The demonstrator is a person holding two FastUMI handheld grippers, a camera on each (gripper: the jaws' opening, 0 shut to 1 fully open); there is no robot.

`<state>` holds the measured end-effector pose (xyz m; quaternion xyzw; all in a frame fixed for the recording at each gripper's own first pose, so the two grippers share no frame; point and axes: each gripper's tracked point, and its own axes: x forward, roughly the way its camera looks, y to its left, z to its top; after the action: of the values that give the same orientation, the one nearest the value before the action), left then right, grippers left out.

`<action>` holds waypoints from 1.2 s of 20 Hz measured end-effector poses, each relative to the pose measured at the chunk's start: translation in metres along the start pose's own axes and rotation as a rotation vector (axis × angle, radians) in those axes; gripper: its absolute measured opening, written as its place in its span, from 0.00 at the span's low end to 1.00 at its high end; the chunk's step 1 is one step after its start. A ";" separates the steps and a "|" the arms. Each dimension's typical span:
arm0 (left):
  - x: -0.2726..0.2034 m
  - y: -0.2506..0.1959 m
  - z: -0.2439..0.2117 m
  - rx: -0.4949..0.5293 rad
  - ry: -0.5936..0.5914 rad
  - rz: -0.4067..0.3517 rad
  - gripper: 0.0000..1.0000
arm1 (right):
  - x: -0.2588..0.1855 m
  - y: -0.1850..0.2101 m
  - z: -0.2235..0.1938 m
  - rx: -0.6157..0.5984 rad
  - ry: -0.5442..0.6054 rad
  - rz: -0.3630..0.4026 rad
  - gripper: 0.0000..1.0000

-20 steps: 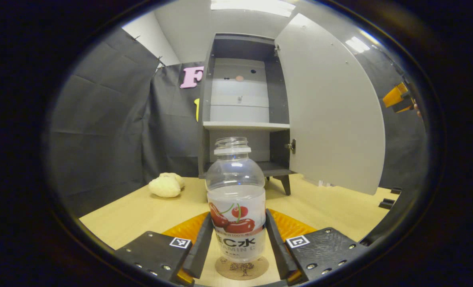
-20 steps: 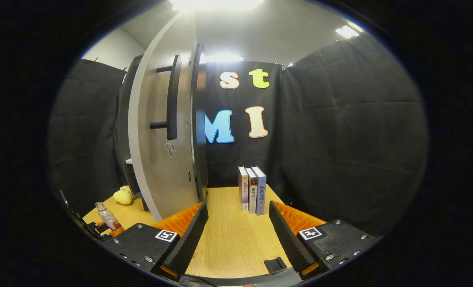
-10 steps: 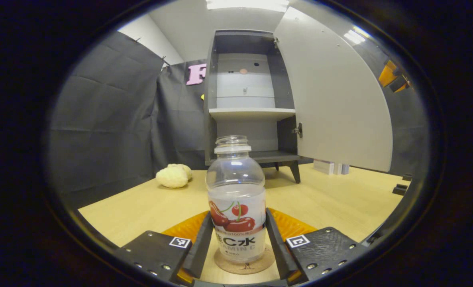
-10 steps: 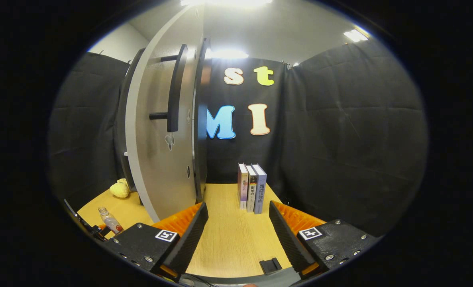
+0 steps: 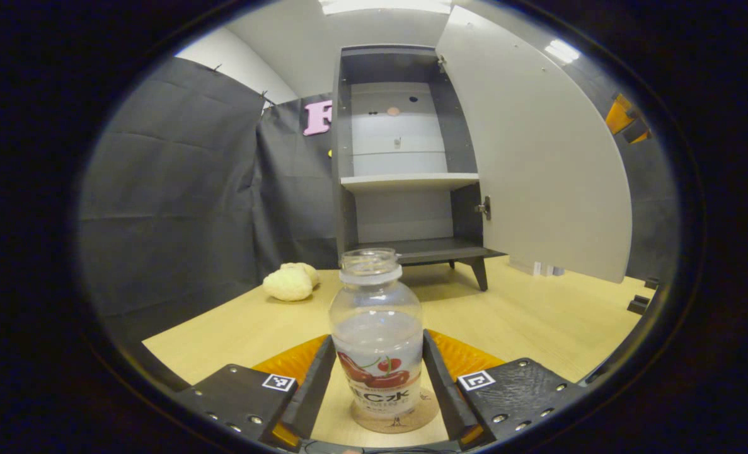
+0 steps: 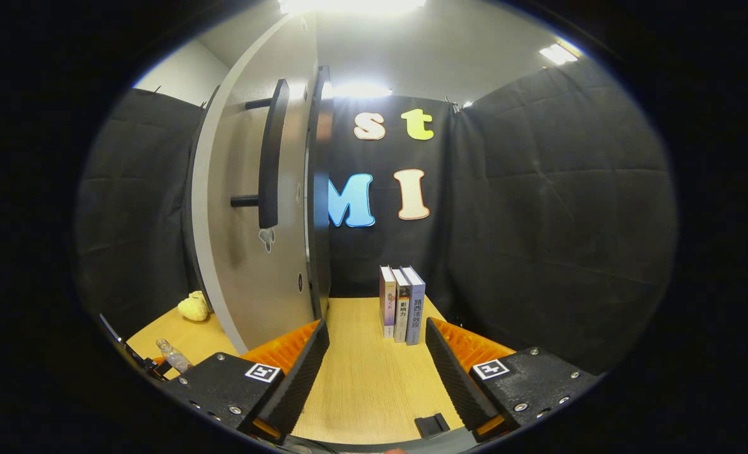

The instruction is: Open the cabinet door with the right hand, grasp the bottle in the cabinet with the left hand and place it on the coaster, then close the cabinet door with the right hand.

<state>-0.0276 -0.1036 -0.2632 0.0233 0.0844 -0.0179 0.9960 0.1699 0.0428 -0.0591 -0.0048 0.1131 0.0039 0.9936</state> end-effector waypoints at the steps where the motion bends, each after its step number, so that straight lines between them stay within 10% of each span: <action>1: -0.003 -0.001 0.008 0.003 -0.005 0.001 0.82 | -0.001 -0.001 0.003 0.005 -0.008 0.002 0.95; 24: -0.033 0.046 0.228 -0.098 -0.140 -0.036 0.77 | 0.010 -0.011 0.145 0.068 -0.232 -0.096 0.94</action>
<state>-0.0205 -0.0680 -0.0312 -0.0286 0.0158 -0.0331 0.9989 0.2126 0.0335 0.0802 0.0238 -0.0031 -0.0471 0.9986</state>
